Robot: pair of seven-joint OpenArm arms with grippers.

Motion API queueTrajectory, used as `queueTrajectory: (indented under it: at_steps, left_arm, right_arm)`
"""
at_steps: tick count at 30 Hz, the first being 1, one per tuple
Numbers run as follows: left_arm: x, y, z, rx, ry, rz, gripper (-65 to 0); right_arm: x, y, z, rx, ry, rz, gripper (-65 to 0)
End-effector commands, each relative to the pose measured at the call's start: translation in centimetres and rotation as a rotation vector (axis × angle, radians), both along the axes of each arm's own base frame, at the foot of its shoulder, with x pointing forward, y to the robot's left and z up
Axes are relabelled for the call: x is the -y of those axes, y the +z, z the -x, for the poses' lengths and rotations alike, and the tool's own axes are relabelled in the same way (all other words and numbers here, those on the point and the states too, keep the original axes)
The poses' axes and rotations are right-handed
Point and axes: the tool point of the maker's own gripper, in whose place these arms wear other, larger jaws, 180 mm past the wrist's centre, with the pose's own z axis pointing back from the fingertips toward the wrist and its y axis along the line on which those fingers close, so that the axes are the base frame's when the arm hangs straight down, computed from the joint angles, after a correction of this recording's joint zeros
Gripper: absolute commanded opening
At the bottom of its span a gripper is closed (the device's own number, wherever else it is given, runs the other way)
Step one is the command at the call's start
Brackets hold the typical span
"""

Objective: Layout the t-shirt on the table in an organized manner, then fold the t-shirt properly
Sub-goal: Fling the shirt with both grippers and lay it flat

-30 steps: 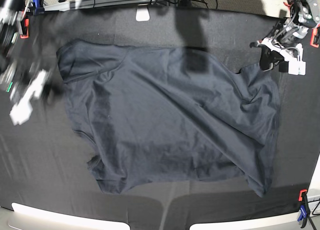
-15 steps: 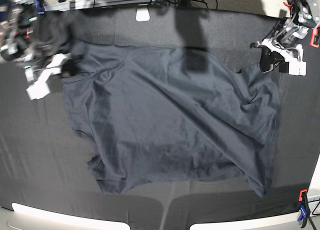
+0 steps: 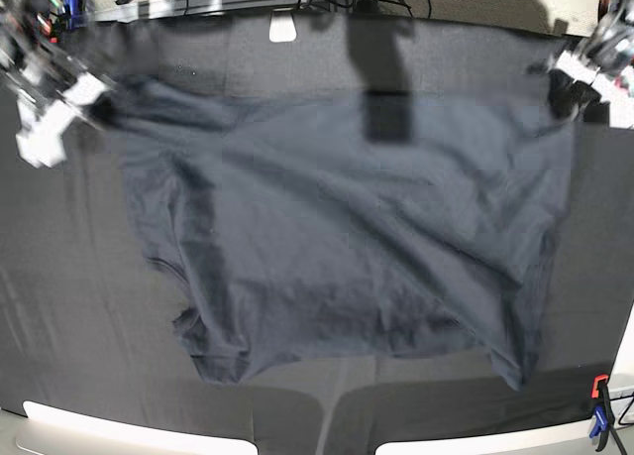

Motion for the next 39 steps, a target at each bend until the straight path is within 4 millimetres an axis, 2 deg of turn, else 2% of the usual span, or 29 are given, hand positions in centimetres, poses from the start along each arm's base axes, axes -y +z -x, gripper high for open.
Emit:
queueTrajectory:
  at_steps: [1, 5, 9, 12, 15, 20, 21, 25, 27, 28, 31, 33, 39]
  left_arm:
    - [-0.4, 1.8, -0.2, 0.047, -0.007, -0.007, -65.0]
    - [-1.3, 3.6, 1.3, 0.038, 0.008, -0.008, -65.0]
    - [-3.0, 4.8, 2.7, 0.029, 0.039, -0.057, -65.0]
    - [-4.2, 5.1, 3.7, 0.015, 0.066, -0.079, -65.0]
    - [-4.4, 4.9, 4.8, -0.01, 0.073, -0.078, -65.0]
    - [-4.4, 4.5, 5.6, -0.038, 0.072, -0.075, -65.0]
    - [-4.4, 4.4, 5.7, -0.046, 0.069, -0.076, -65.0]
    - [-4.3, 4.4, 5.7, -0.046, 0.07, -0.075, -65.0]
    - [-4.3, 4.4, 5.6, -0.045, 0.07, -0.074, -65.0]
    - [-4.3, 4.4, 5.7, -0.046, 0.069, -0.074, -65.0]
    - [-4.3, 4.4, 5.6, -0.046, 0.069, -0.074, -65.0]
    - [-4.3, 4.4, 5.6, -0.045, 0.069, -0.074, -65.0]
    - [-4.3, 4.3, 5.7, -0.046, 0.07, -0.073, -65.0]
  right_arm:
    - [1.0, 1.2, 0.0, 0.022, 0.002, 0.033, -65.0]
    - [2.6, 0.9, 2.5, -0.019, -0.048, 0.055, -65.0]
    - [2.3, 0.4, 4.5, -0.057, -0.051, 0.025, -65.0]
    - [1.9, 0.3, 5.3, -0.065, -0.049, -0.001, -65.0]
    - [1.9, 0.3, 5.3, -0.064, -0.049, -0.004, -65.0]
    - [1.1, 1.8, 3.5, 0.028, -0.039, -0.073, -65.0]
    - [0.9, 2.1, 3.0, 0.046, -0.038, -0.084, -63.3]
    - [0.9, 3.3, 0.8, 0.117, -0.036, -0.091, -41.0]
    - [0.9, 4.2, -0.7, 0.175, -0.04, -0.094, -33.4]
    - [1.0, 4.6, -1.4, 0.201, -0.041, -0.093, -32.0]
    - [0.8, 5.6, -3.3, 0.252, -0.036, -0.098, -32.0]
    - [0.7, 5.5, -4.3, 0.246, -0.064, -0.118, -32.0]
    - [1.5, 2.2, -6.1, 0.13, -0.119, -0.054, -32.0]
